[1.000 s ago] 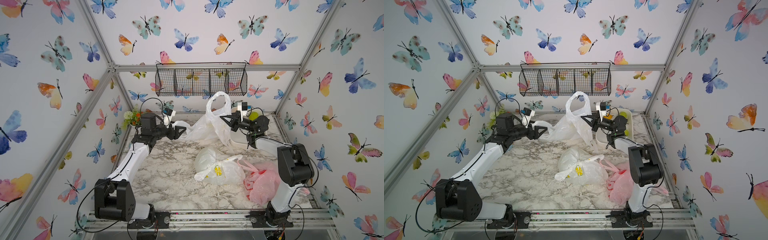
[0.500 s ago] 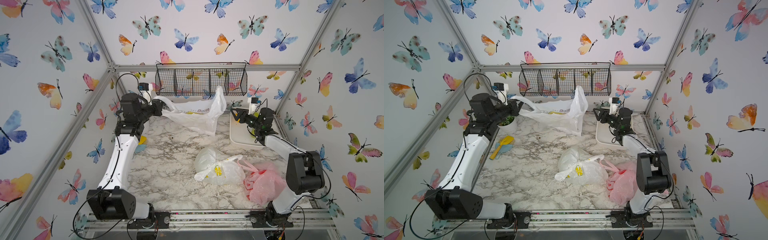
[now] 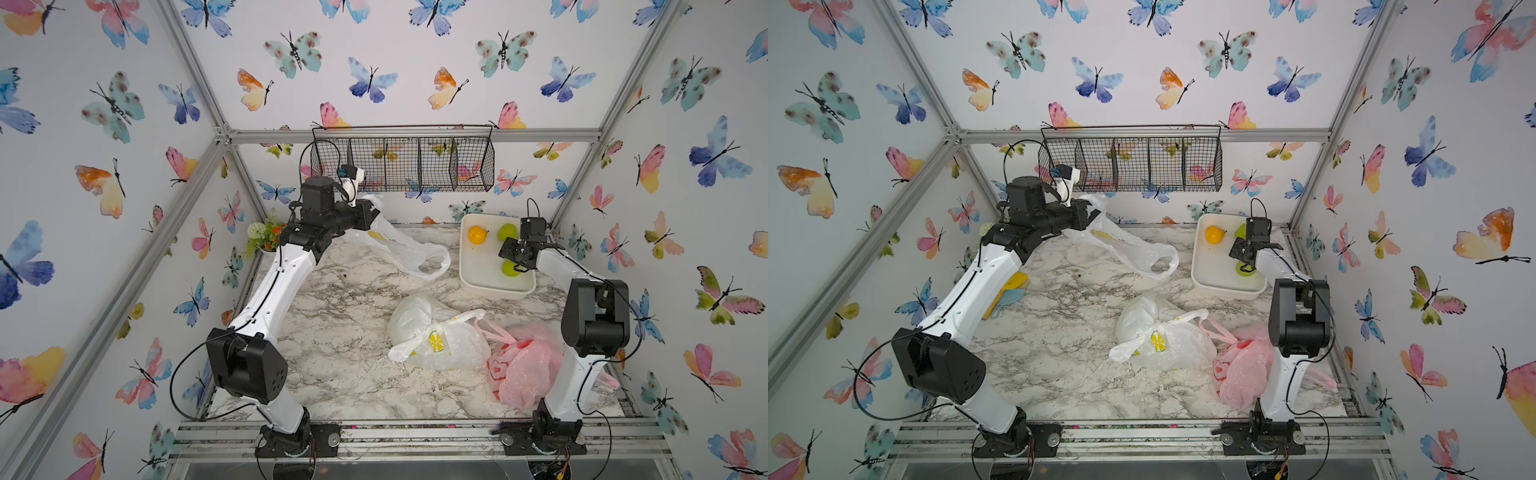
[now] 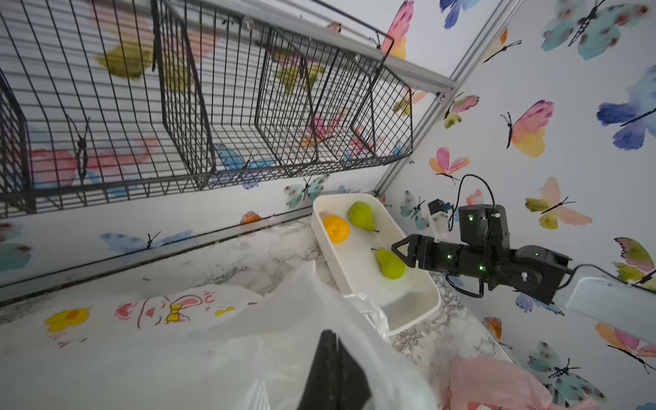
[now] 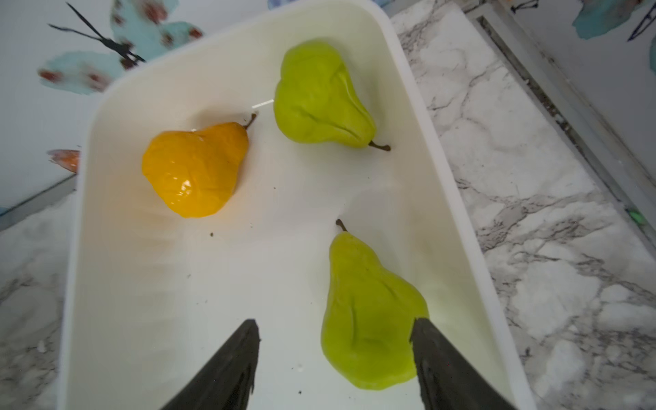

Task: Place the pears into plastic bags & tie knots
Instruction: Pick up the plastic bag at the center of the board, then pick up the pear from the basket.

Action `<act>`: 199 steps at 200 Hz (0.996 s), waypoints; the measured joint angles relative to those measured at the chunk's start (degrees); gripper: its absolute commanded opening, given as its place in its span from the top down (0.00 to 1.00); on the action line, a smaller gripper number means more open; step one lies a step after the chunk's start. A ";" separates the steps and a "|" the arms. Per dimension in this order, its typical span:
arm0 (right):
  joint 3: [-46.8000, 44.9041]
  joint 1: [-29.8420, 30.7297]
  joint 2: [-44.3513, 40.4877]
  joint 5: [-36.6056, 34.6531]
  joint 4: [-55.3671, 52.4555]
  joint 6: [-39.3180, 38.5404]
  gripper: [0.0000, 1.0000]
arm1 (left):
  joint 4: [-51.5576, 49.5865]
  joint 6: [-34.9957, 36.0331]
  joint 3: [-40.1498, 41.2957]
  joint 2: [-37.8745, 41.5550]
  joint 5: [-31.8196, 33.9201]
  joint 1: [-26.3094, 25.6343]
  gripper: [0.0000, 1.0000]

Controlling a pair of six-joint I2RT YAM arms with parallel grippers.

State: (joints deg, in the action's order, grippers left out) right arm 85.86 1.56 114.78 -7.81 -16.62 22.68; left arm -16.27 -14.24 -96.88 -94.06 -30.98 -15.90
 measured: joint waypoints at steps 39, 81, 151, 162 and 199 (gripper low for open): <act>7.23 -0.02 7.48 -3.21 -5.16 -1.36 0.27 | -0.20 -0.68 -0.31 0.13 -1.99 0.07 0.99; 10.54 -0.02 10.64 -5.05 -5.99 -1.79 0.27 | 0.15 -2.12 -0.31 0.13 -3.45 -0.13 0.99; 10.23 -0.13 10.99 -2.19 -4.85 -2.86 0.51 | 0.07 -2.78 -0.31 0.13 -3.91 -0.50 0.99; 5.49 -0.13 6.78 0.76 -4.50 -2.84 0.55 | 0.09 -2.78 -0.31 0.13 -3.93 -0.68 0.99; -4.33 1.88 -12.57 11.87 -2.40 -2.16 0.57 | -0.55 -2.97 -1.81 -0.76 -3.87 -2.23 0.99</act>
State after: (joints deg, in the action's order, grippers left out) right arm 81.54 3.44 102.21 4.05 -19.03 20.51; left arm -16.82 -17.21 -98.70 -94.83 -34.85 -18.13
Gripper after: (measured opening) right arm 0.629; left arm 0.054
